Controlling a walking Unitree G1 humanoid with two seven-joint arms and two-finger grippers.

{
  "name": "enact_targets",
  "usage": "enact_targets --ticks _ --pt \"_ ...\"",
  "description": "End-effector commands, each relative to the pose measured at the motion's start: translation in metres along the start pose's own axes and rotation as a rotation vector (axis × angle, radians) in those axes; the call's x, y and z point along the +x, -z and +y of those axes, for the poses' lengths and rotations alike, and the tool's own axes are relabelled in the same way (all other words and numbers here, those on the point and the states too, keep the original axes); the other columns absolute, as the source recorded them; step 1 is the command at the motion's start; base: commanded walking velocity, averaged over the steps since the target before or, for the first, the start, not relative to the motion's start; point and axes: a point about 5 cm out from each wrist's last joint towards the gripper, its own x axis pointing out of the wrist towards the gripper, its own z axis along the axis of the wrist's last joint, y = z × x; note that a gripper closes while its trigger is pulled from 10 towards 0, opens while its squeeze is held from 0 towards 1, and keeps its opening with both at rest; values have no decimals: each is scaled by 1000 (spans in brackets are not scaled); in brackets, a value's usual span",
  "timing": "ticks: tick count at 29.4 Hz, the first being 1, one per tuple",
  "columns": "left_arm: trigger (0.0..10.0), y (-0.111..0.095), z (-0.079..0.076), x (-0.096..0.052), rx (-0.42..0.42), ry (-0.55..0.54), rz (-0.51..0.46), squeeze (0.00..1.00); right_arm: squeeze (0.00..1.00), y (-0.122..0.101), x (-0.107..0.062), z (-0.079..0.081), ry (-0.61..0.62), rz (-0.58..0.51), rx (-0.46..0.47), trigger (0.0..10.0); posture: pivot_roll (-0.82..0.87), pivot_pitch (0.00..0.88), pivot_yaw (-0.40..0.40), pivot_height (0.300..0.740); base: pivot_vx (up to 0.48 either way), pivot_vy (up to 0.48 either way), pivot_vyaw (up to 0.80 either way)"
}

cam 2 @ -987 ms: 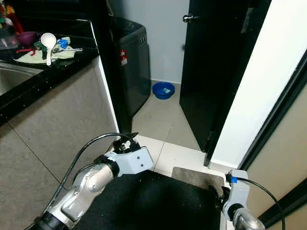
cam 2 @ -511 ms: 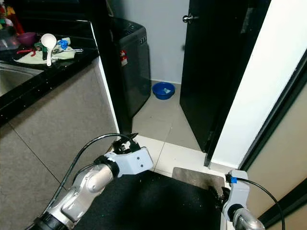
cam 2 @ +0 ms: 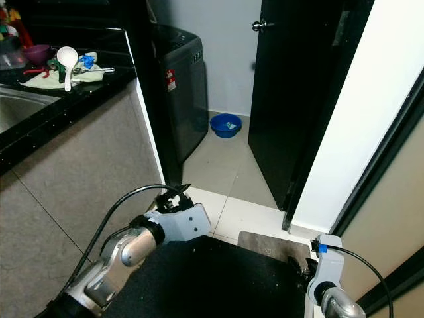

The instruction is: Kitchen organization

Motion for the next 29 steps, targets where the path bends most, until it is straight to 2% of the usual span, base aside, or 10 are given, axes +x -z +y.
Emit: enact_targets --ticks 1,29 --pt "10000 6 3 -1 14 -1 21 0 0 2 2 3 -2 4 6 10000 -61 0 12 740 0 0 0" --pt "10000 9 2 -2 14 -1 23 0 0 3 3 5 -3 8 4 10000 -47 0 16 740 0 0 0"
